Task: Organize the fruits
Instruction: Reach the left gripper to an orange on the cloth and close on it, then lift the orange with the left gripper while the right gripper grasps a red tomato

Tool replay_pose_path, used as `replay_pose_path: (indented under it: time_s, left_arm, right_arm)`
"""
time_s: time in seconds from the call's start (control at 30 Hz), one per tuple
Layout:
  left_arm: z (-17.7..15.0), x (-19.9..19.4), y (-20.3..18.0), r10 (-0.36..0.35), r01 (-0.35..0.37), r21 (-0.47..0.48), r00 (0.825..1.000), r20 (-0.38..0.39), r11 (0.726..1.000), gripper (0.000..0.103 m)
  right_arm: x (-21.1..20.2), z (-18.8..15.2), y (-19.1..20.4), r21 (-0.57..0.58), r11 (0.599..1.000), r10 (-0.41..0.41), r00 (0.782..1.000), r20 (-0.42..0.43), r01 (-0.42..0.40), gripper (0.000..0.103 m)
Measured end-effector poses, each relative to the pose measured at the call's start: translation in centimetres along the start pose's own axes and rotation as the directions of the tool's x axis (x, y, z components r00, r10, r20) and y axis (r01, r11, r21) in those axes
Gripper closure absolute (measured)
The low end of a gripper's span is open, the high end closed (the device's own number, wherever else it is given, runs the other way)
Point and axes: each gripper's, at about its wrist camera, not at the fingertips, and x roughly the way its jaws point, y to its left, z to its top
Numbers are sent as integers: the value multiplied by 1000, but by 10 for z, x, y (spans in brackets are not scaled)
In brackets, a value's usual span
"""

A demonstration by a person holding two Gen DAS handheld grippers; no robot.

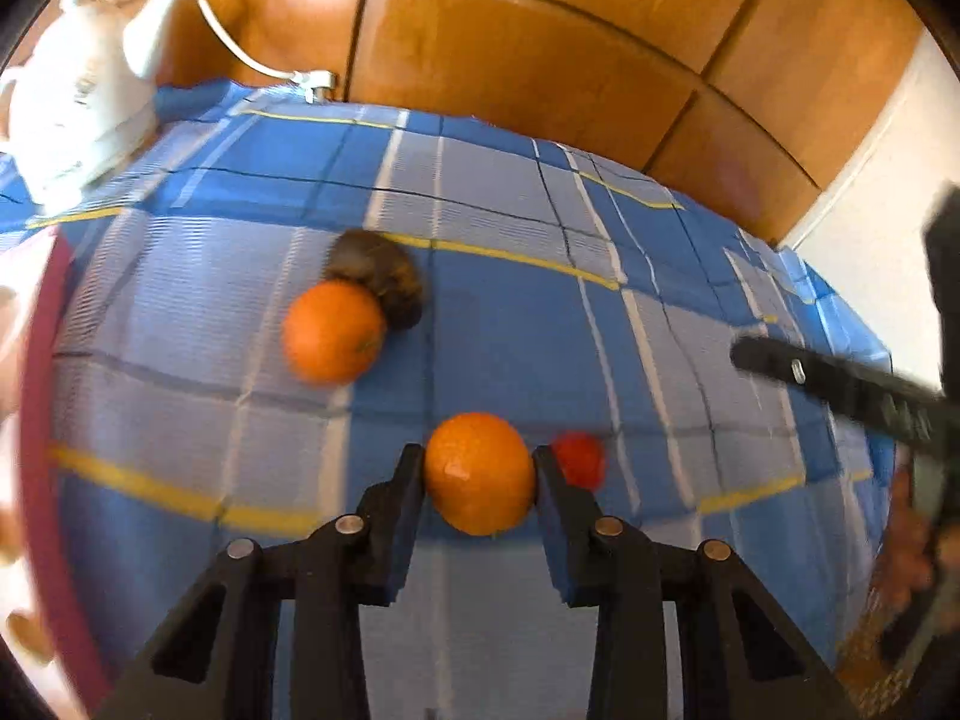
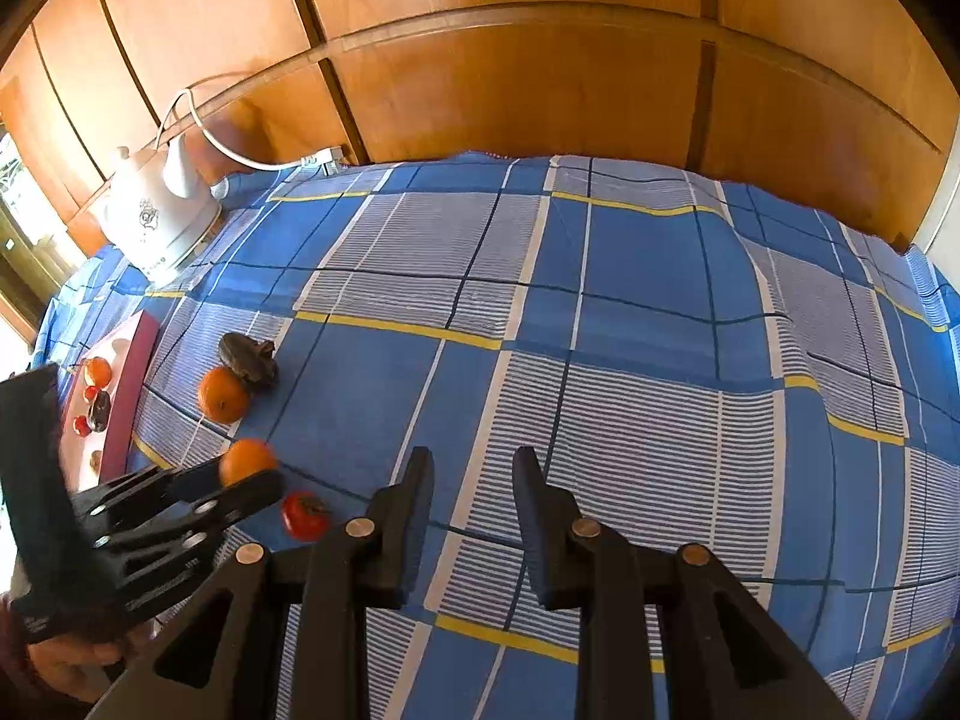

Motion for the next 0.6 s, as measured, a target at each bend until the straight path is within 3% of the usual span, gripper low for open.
replay_pose_path:
  time_s: [0.2, 0.6]
  left_arm:
    - [-41, -23, 17, 87, -89, 51, 996, 34, 995, 67]
    - [-57, -21, 23, 85, -91, 77, 994, 73, 993, 67]
  right_arm:
    - [9, -4, 5, -17, 1000, 22, 999, -39, -23, 76]
    - [21, -13, 38, -60, 985, 156, 984, -87, -162, 76]
